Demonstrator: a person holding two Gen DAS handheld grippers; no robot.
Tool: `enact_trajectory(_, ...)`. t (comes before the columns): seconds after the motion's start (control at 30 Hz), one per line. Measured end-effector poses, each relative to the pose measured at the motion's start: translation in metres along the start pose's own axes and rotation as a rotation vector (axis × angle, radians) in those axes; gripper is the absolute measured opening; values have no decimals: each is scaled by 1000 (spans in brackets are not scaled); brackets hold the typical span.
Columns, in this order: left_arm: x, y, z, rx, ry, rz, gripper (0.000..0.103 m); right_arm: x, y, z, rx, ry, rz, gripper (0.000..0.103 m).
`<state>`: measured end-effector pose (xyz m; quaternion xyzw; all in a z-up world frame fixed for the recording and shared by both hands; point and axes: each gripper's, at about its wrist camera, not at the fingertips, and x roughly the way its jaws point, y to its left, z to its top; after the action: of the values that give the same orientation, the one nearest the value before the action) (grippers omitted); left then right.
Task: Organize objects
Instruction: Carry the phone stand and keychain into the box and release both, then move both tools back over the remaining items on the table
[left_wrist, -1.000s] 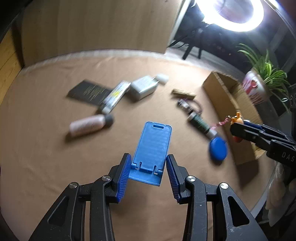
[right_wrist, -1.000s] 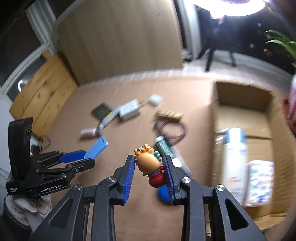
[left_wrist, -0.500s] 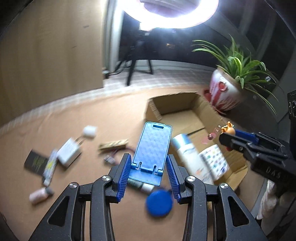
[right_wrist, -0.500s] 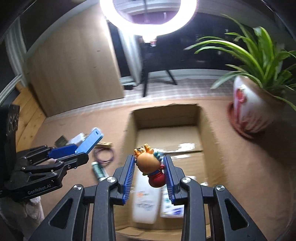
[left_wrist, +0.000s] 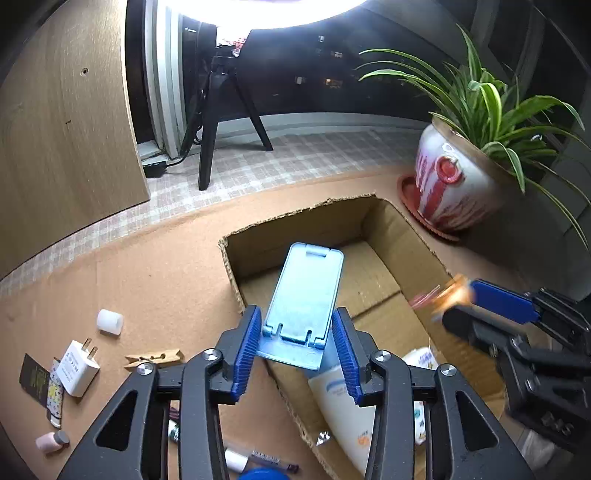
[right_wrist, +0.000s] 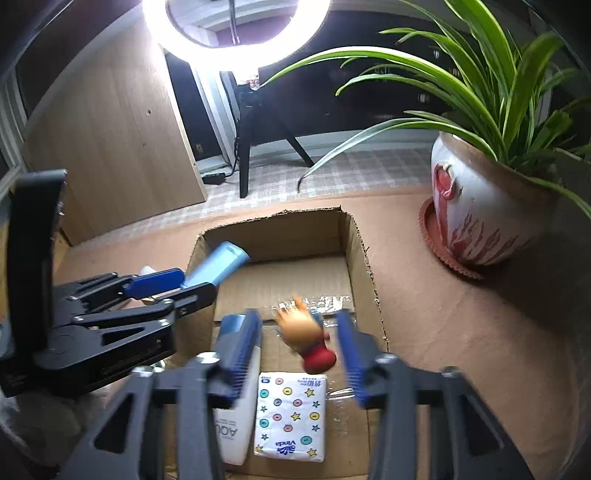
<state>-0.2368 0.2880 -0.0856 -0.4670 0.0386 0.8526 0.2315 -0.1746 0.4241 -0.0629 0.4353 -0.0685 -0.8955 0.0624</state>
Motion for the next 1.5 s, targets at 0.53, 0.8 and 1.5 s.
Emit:
enact_trajectory(0.53,-40,59,-25,-120,3,31,50,-16,16,-11,0,-12,38,53)
enact_trajectory(0.8,-75,105,-74,-191,8,79,50,-27,50,-26,-52,-35,112,53)
enact_trajectory(1.5,-139,171,-176,-326,14,93,50,85,193,-32,-276,384,166,53)
